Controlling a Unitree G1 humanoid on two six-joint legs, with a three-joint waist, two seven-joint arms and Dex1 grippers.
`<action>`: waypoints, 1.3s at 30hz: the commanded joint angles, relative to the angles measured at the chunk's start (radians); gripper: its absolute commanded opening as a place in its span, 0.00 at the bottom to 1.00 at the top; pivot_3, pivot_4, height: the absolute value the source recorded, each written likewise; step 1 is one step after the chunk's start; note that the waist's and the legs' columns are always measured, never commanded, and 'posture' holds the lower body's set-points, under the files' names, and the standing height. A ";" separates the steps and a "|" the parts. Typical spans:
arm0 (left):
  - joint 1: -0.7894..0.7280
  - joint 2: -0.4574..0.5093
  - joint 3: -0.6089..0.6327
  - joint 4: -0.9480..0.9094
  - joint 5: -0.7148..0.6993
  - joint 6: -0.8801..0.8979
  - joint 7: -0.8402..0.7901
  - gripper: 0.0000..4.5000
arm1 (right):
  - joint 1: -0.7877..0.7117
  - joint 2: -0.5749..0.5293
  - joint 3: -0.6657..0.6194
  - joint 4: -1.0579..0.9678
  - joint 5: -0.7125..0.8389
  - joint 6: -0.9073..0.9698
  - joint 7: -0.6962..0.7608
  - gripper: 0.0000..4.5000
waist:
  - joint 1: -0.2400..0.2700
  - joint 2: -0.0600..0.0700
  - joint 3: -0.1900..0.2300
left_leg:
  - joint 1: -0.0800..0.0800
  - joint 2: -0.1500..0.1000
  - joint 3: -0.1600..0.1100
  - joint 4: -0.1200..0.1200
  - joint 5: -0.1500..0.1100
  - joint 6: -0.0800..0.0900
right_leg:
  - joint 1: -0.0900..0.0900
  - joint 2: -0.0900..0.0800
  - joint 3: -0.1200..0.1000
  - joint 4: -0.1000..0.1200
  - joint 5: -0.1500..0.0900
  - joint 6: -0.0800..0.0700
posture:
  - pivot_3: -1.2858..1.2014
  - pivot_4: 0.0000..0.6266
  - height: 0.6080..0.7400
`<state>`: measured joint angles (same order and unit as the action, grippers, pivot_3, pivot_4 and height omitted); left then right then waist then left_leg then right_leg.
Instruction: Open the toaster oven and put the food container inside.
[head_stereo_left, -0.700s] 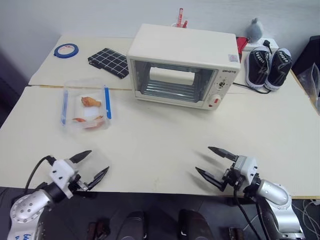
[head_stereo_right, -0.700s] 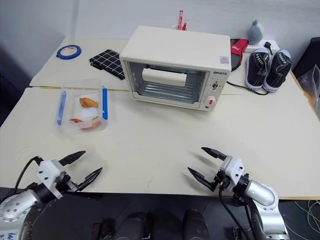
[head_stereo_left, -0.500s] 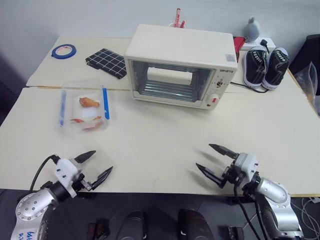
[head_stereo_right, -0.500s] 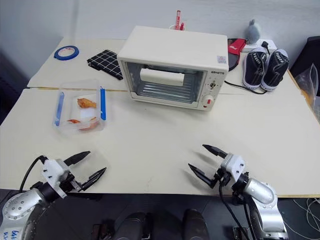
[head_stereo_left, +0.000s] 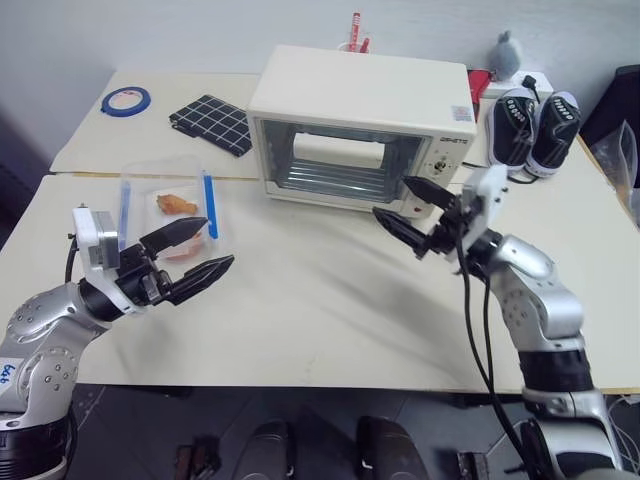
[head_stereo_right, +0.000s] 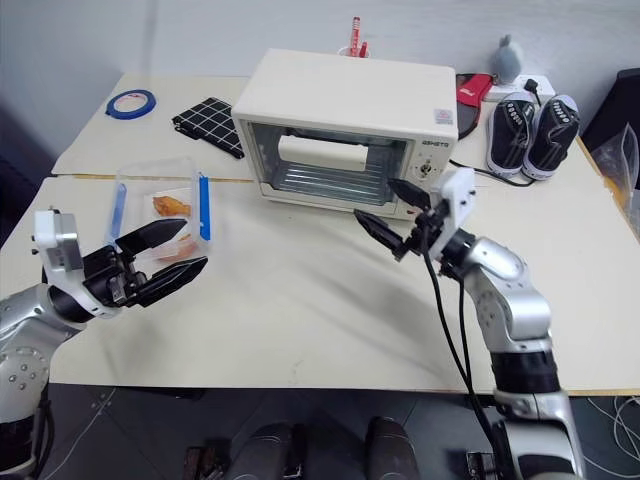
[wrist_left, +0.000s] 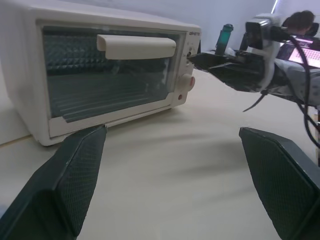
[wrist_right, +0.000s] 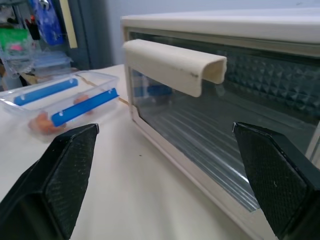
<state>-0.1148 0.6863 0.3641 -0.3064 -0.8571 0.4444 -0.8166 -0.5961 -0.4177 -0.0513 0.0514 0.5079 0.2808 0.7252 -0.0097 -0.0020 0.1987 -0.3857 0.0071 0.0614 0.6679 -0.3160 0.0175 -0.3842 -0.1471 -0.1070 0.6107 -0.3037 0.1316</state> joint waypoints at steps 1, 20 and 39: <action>0.005 -0.017 -0.002 -0.028 0.013 -0.007 0.017 1.00 | -0.049 0.032 0.010 -0.001 -0.018 -0.025 0.001 0.99 | 0.000 0.000 0.000 | -0.001 0.000 0.001 0.000 0.000 0.000 | -0.001 0.000 0.000 0.001 0.000 0.000 | 0.52 0.24 1.00; -0.177 -0.062 0.018 0.168 0.025 -0.019 0.018 0.74 | 0.209 -0.037 0.190 -0.236 -0.117 -0.125 0.261 1.00 | 0.004 -0.001 0.000 | -0.002 0.002 0.008 0.001 0.000 -0.001 | -0.009 0.000 0.002 0.007 0.000 0.000 | 0.52 0.24 1.00; -0.670 -0.115 -0.311 0.796 0.512 -0.355 -0.168 0.00 | 0.393 -0.113 0.085 -0.269 -0.152 -0.226 0.246 1.00 | 0.011 -0.004 0.000 | -0.003 -0.005 0.009 0.004 0.000 -0.001 | -0.009 0.000 -0.001 0.008 0.000 0.000 | 0.52 0.24 1.00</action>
<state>-0.7686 0.5495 0.0556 0.4915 -0.3593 0.1148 -0.9357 -0.2296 -0.5126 0.0770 -0.1600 0.3394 0.0808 0.9758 0.0011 -0.0055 0.1985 -0.3896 0.0023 0.0706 0.6720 -0.3156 0.0169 -0.3925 -0.1468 -0.1086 0.6188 -0.3037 0.1314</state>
